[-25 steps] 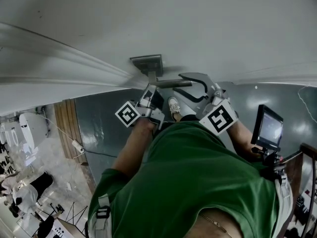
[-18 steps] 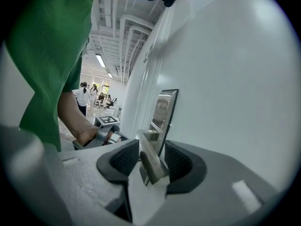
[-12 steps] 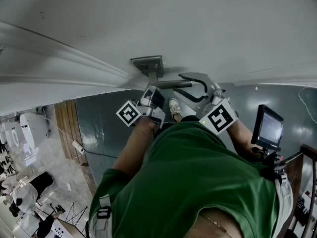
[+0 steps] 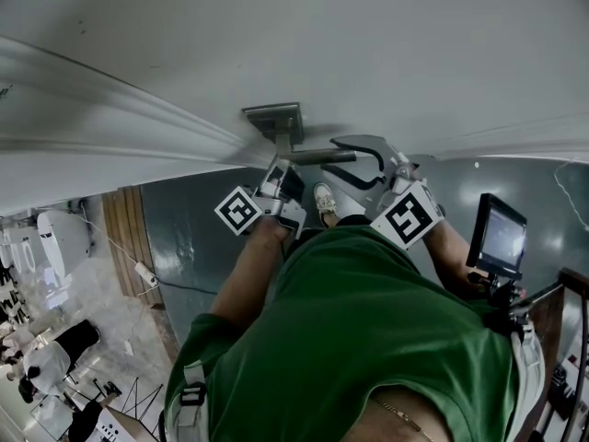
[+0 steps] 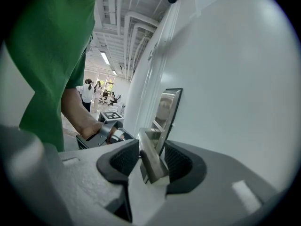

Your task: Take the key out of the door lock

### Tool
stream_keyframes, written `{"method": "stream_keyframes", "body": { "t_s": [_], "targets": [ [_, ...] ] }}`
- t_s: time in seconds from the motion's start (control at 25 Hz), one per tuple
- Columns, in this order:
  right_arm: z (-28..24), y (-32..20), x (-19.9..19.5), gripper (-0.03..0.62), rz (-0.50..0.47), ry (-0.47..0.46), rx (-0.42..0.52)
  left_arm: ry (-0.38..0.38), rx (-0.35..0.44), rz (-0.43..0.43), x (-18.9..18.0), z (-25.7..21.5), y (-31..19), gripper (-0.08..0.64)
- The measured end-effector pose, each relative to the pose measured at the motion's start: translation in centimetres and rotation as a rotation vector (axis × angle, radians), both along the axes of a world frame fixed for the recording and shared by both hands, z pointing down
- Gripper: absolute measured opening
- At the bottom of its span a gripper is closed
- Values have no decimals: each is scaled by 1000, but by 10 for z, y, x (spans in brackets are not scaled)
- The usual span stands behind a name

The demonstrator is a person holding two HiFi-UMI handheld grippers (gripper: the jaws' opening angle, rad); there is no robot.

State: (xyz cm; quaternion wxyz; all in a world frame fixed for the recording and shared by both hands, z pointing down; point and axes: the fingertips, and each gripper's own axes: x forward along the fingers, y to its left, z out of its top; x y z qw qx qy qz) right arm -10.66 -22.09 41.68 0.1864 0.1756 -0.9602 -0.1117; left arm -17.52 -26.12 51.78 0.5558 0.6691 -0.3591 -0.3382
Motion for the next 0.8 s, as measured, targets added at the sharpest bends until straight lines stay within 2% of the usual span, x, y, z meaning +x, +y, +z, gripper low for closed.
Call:
{"method": "stream_keyframes", "body": {
  "t_s": [0.12,0.16,0.28,0.32,0.8],
  "targets": [
    [1,0,0,160,-2,2,0,-53,4,5,0,2,0,31],
    [1,0,0,160,-3,3,-1,-42,-7,4,-1,3,0,32],
    [1,0,0,160,-4,1,-4,78,-36,-13,-1,2,1,26],
    [1,1,0,160,-6,0,-5,97,-38,-15,-1,1,3,26],
    [1,2,-1,160,-19,3,-3,75,-29,-6,0,3,16,26]
  ]
}}
